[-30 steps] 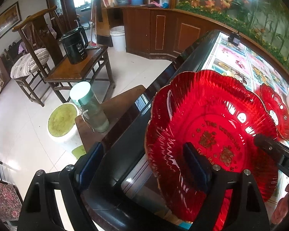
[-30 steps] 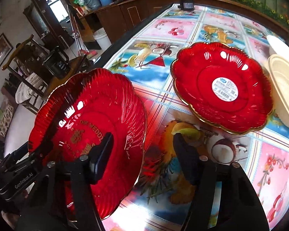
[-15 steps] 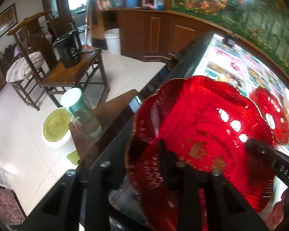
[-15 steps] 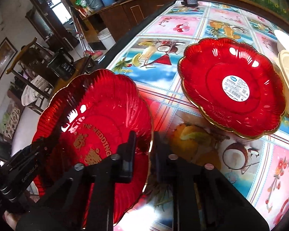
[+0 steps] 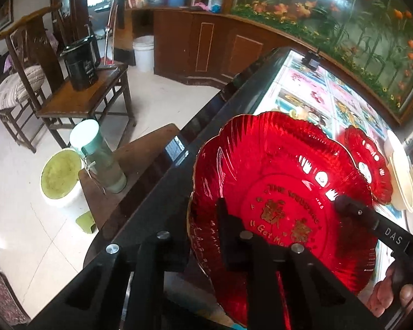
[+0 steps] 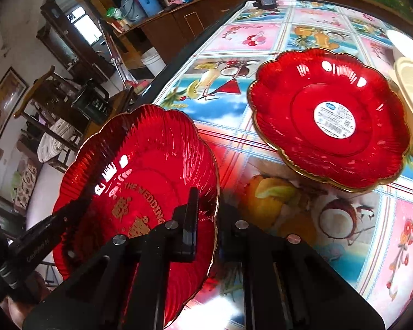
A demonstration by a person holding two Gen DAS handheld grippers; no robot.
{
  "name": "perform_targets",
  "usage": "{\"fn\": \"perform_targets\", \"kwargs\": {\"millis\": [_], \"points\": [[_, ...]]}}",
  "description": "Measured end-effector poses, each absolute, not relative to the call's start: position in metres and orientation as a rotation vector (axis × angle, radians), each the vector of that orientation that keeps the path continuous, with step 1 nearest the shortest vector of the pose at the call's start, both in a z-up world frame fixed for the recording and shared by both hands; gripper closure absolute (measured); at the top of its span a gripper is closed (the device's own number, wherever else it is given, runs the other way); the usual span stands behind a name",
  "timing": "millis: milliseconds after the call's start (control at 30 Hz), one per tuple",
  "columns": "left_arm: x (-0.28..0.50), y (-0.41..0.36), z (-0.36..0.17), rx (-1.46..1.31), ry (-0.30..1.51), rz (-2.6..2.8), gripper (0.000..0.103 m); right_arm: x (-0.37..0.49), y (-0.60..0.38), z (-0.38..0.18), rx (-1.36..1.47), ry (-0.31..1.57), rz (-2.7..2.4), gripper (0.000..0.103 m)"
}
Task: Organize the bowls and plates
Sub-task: 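Grasp the small red labelled plate with the right tool while the left tool holds the large plate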
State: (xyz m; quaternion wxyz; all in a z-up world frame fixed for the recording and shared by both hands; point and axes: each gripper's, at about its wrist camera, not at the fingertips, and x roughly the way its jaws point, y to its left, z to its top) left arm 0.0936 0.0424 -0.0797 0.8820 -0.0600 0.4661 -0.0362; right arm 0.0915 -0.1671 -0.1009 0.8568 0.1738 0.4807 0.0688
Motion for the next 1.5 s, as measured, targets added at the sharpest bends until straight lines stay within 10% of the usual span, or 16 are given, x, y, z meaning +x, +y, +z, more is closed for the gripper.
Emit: {"fn": "perform_targets", "kwargs": {"millis": [800,933,1167,1233,1500], "points": [[0.042,0.0,-0.075,0.019,0.987,-0.126,0.086,0.031,-0.2,-0.099,0.402,0.986,0.12,0.093],[0.055,0.006,-0.08,0.045,0.995,-0.082,0.078,0.044,-0.196,-0.101,0.429,0.986,0.164,0.09],[0.05,0.033,-0.073,0.056,0.938,0.036,0.024,0.042,-0.233,-0.081,0.486,0.926,0.193,0.076],[0.042,0.044,-0.068,0.028,0.925,0.035,0.023,0.034,-0.257,-0.076,0.545,0.893,0.149,0.061],[0.02,0.044,-0.041,0.046,0.792,0.06,0.023,0.038,-0.313,-0.084,0.707,0.9,-0.001,0.061]]}}
